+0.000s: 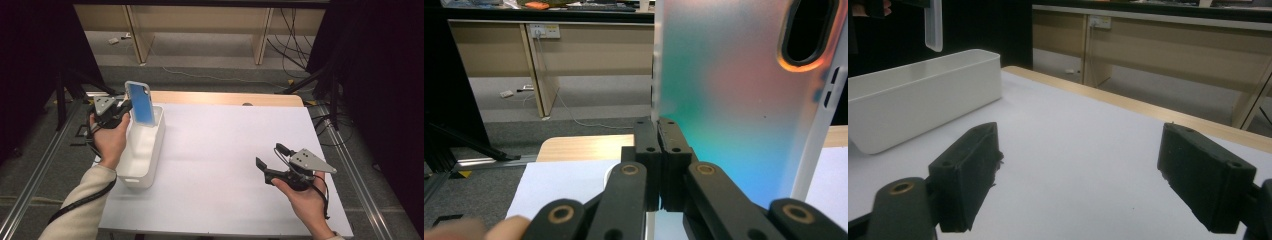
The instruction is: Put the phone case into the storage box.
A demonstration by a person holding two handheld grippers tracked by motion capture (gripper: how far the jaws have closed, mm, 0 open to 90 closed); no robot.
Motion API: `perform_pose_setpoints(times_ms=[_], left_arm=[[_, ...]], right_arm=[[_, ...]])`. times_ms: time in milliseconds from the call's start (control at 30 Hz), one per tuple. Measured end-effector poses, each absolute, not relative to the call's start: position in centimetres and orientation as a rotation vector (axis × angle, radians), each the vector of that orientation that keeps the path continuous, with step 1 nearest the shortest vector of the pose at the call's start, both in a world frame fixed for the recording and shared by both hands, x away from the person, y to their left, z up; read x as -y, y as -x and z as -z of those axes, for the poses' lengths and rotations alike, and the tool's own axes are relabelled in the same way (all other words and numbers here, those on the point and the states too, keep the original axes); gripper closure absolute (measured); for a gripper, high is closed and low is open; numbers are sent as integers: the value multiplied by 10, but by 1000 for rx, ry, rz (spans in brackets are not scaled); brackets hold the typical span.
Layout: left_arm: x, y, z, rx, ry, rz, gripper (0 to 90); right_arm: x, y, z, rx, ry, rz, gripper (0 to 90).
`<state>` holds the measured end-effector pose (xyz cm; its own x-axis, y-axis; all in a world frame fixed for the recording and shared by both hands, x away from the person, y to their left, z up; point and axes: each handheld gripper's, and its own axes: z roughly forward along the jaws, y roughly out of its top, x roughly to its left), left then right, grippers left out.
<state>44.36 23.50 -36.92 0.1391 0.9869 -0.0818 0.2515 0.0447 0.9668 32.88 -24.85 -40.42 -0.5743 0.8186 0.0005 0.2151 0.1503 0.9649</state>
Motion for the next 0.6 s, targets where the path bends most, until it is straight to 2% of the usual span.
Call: perform_pose_setpoints(times_ms=[600], left_arm=[[-234,-454,374,-1319,-1417,-935,885]], right_arm=[[249,-327,406,-1896,-990,-1453,182]])
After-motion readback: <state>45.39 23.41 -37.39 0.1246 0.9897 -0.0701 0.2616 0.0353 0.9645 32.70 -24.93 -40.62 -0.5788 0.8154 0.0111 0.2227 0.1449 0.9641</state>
